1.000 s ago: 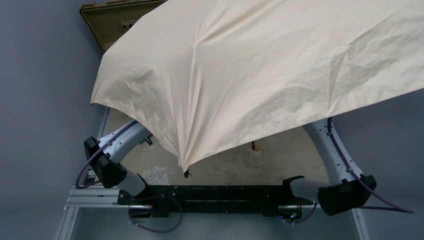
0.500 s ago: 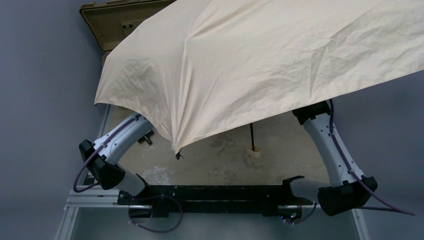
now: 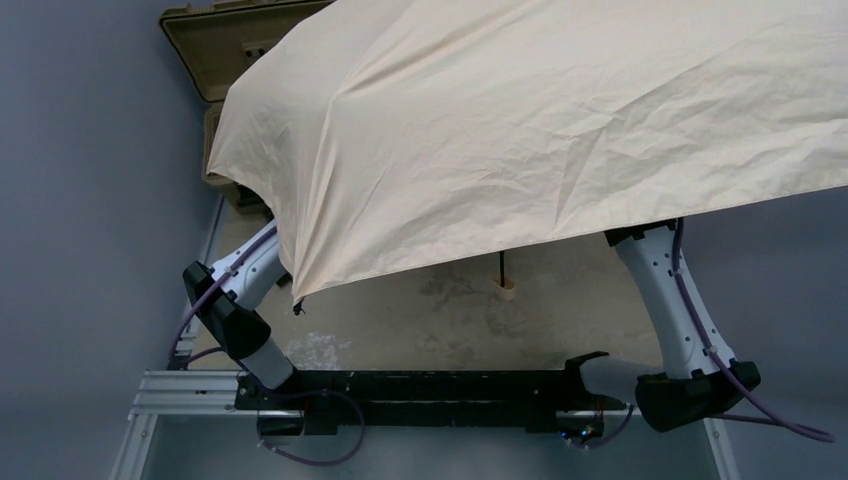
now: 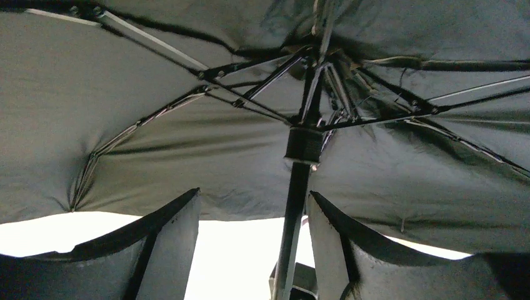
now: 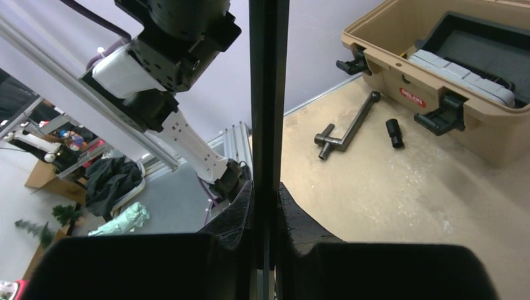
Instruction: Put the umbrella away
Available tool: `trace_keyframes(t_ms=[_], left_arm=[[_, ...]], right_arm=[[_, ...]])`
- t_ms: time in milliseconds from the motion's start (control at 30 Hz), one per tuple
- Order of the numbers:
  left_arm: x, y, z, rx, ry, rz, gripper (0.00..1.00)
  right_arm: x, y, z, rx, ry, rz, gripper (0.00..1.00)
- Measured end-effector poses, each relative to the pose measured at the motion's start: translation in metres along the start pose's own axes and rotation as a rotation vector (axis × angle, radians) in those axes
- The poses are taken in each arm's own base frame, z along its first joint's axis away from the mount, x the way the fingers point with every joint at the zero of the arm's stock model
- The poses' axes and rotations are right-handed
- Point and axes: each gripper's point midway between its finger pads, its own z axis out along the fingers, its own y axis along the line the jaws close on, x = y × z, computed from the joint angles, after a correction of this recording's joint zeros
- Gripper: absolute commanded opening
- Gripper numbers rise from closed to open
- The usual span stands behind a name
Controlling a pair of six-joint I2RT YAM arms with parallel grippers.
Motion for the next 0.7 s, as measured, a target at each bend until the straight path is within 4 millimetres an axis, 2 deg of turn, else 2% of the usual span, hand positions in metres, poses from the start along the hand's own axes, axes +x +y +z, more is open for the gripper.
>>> trace_keyframes(t_ms=[400,567,700], left_arm=[[-0.003,-0.004,0.013,0.097,-0.095,-0.018,0.67],[-0.007,-0.009,0.021,0.118,-0.136,-0.030,0.62],[-0.009,-0.010,0.026,0.115,-0.152,-0.052,0.52]], right_arm=[[0.009,-0.010,-0.001,0.045,0.019,0.017,0.00],[0.009,-0.013,-0.001,0.060,0.018,0.003,0.00],[0.010,-0.017,-0.002,0.085,0.021,0.000,0.00]])
